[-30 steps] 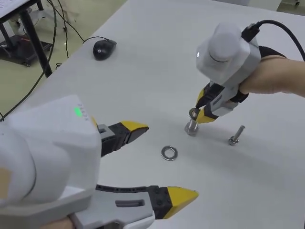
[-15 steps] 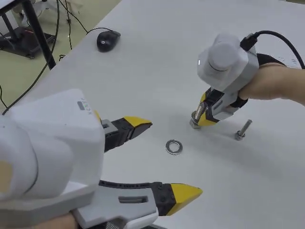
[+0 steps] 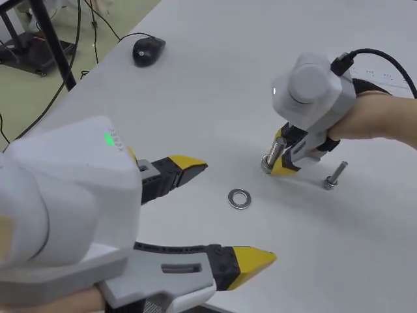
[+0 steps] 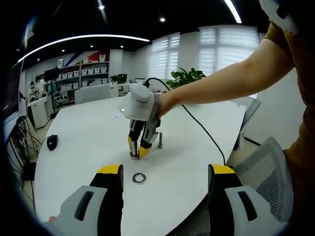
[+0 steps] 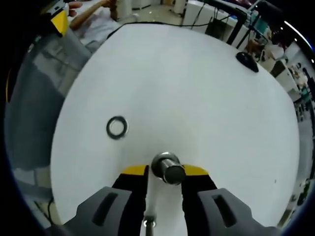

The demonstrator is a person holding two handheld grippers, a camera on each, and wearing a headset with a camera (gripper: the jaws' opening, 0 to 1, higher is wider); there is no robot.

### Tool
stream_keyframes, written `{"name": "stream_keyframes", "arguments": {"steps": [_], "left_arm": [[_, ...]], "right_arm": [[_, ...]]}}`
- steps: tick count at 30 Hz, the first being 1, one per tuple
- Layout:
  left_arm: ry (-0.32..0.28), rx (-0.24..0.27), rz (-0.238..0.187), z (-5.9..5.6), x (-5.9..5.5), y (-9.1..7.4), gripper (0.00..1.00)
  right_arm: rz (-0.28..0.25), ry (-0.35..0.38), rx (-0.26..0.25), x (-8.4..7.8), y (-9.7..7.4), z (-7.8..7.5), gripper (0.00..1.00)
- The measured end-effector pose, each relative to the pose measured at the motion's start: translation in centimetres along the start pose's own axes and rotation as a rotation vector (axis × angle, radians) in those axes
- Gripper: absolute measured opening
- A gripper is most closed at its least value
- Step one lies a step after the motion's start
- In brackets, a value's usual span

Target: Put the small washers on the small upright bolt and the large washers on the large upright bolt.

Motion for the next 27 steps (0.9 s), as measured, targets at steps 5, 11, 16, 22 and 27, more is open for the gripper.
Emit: {"name": "stream_keyframes", "arguments": {"steps": [5, 11, 16, 22, 27], "left_arm": [[0.002, -0.004, 0.004, 0.0, -0.1, 0.1, 0.69], [0.014, -0.013, 0.000, -0.4, 0.2, 0.0, 0.69], [0.025, -0.016, 0.000, -0.8, 0.2, -0.1, 0.69], [0.035, -0.009, 0.002, -1.2, 0.1, -0.4, 0.69], [0.033, 0.002, 0.003, -1.3, 0.0, -0.8, 0.69]], "right_arm": [[-0.006, 0.016, -0.018, -0.7, -0.8, 0.1, 0.31], [-0.003, 0.037, -0.039, -1.4, -2.3, 1.1, 0.31], [-0.020, 0.058, -0.047, -1.6, -2.7, 1.9, 0.30], [-0.031, 0.068, -0.028, -1.0, -2.9, 4.4, 0.30], [-0.049, 0.078, -0.007, -0.4, -2.7, 5.3, 0.29]]}}
Point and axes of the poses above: the centre of the closed fingertips' face, and the gripper's own axes: y roughly forward along the fingers, z roughly to its left, x roughly out of its top, the point moved 5 cm from there along -y, roughly backward along the fingers, and after that the axes turned 8 degrees about -y, right-handed, at the moved point
